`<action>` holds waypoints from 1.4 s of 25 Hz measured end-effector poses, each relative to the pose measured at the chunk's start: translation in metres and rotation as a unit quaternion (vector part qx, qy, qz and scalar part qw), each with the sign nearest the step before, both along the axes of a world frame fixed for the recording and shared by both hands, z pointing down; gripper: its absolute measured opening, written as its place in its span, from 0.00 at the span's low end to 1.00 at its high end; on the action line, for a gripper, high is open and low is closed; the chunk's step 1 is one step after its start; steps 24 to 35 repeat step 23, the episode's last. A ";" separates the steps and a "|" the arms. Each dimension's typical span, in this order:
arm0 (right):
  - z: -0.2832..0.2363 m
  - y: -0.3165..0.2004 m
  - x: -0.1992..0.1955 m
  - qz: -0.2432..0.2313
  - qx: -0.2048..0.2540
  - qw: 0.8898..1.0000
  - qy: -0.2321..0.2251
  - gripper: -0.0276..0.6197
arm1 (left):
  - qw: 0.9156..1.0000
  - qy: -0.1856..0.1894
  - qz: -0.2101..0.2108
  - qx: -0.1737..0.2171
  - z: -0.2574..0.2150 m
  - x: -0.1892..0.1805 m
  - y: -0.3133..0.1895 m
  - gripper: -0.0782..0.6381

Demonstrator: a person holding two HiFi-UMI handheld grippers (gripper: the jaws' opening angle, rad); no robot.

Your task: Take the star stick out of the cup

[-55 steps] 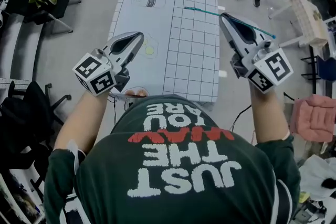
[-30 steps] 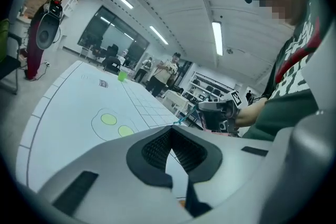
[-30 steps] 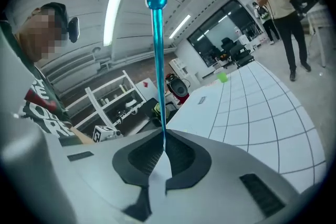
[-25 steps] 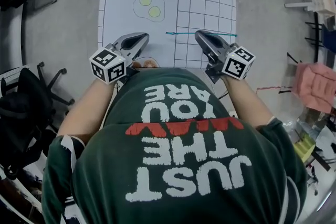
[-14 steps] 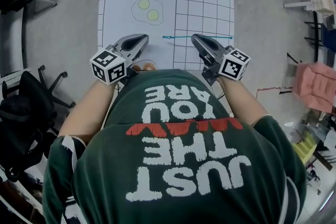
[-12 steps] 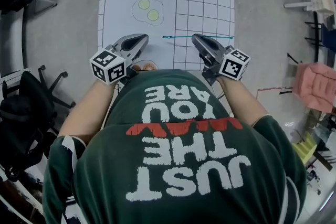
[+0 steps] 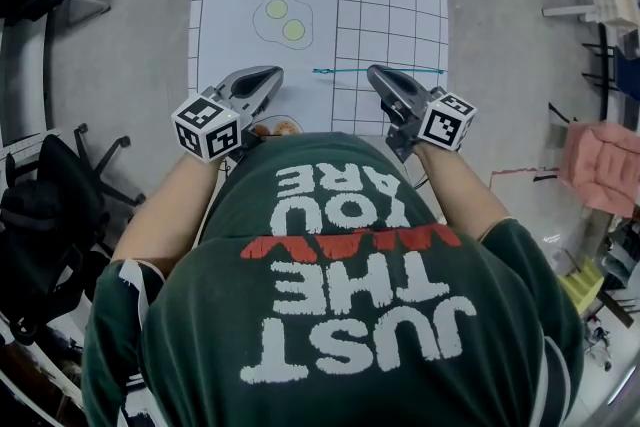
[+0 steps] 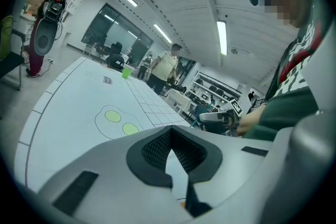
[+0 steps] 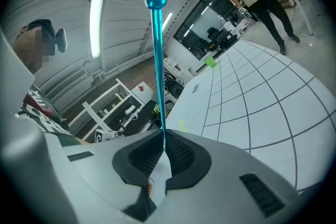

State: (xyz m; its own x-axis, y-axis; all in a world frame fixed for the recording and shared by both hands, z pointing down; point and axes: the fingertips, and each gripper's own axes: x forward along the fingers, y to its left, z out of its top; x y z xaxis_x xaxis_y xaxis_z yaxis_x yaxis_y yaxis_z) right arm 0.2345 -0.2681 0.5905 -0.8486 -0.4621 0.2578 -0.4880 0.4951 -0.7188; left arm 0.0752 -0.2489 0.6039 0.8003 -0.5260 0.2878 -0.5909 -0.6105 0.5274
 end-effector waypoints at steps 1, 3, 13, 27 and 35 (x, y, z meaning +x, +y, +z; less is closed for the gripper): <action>0.001 0.000 0.000 0.001 -0.002 1.000 0.000 0.11 | 1.000 0.000 0.000 0.000 0.000 0.000 0.000 0.12; 0.002 -0.001 0.001 0.003 -0.004 1.000 -0.001 0.11 | 1.000 0.000 0.000 -0.001 0.000 0.000 0.000 0.12; 0.005 -0.002 0.003 0.006 -0.006 1.000 -0.006 0.11 | 1.000 -0.001 -0.001 -0.001 0.001 0.000 0.001 0.12; 0.002 -0.002 0.003 0.001 -0.007 1.000 -0.003 0.11 | 1.000 -0.001 0.000 -0.003 0.000 0.000 0.000 0.12; 0.002 -0.002 0.003 0.001 -0.007 1.000 -0.003 0.11 | 1.000 -0.001 0.000 -0.003 0.000 0.000 0.000 0.12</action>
